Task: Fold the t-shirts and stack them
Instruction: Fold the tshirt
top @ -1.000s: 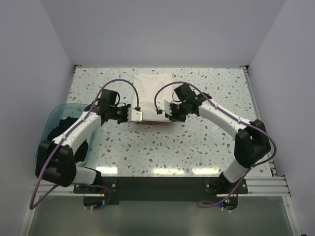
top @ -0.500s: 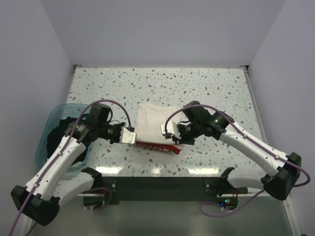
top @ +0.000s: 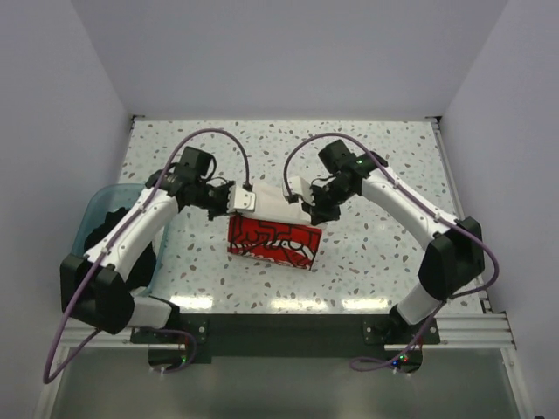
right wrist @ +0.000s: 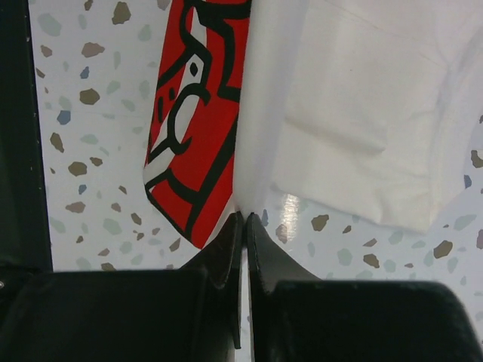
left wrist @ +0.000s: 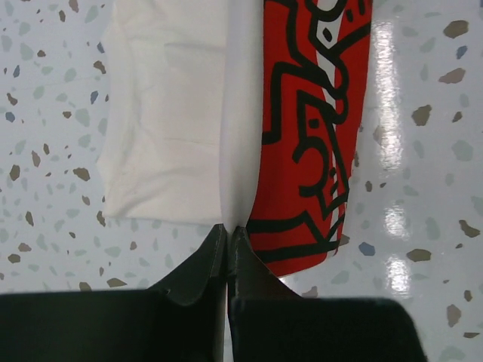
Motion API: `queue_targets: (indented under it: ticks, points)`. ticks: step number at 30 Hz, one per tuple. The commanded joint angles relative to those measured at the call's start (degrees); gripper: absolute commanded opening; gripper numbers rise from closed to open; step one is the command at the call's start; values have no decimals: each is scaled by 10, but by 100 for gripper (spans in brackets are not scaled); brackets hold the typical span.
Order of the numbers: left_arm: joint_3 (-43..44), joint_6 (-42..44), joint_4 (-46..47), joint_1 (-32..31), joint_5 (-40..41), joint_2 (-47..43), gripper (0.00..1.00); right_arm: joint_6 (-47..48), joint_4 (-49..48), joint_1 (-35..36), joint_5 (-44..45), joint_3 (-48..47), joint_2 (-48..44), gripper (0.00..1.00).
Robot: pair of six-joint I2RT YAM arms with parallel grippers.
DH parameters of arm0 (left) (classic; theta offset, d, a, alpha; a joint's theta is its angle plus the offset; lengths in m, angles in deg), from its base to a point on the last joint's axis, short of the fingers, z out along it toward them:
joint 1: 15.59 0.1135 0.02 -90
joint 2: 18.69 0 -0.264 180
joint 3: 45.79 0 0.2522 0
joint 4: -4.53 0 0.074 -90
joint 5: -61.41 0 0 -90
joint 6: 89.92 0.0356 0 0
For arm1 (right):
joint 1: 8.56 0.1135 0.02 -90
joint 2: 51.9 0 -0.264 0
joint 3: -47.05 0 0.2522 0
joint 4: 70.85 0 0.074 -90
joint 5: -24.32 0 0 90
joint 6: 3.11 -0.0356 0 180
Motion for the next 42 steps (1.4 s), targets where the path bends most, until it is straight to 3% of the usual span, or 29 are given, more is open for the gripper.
queue_targets:
  ticks: [1,6,12,17,22,28,33,37,39,40,42]
  points:
    - [75,35,35,42,-19,62,0,60,48,-24,-24,-69,57,0]
    - [152,67,16,65,-33,170,0,101,58,-61,-18,-155,146,0]
    - [201,49,71,70,-24,275,0,124,58,-88,-6,-254,277,0]
    - [227,4,142,70,-24,347,0,140,28,-99,27,-266,331,0]
    - [221,-13,139,64,-26,392,0,142,-26,-99,55,-253,358,0]
    - [94,-27,152,53,-32,333,0,139,-24,-83,50,-222,340,0]
    - [-27,-51,142,50,-57,226,0,112,-42,-46,23,-69,243,0]
    - [-55,-72,130,50,-75,177,0,66,-54,-36,-3,-21,193,0]
    - [-63,-82,133,50,-89,151,7,40,-43,-37,-17,-28,178,13]
    - [-62,-85,135,50,-95,143,21,8,-37,-42,-21,-36,176,27]
    - [-55,-99,148,46,-110,130,32,-52,-40,-55,-51,-62,174,35]
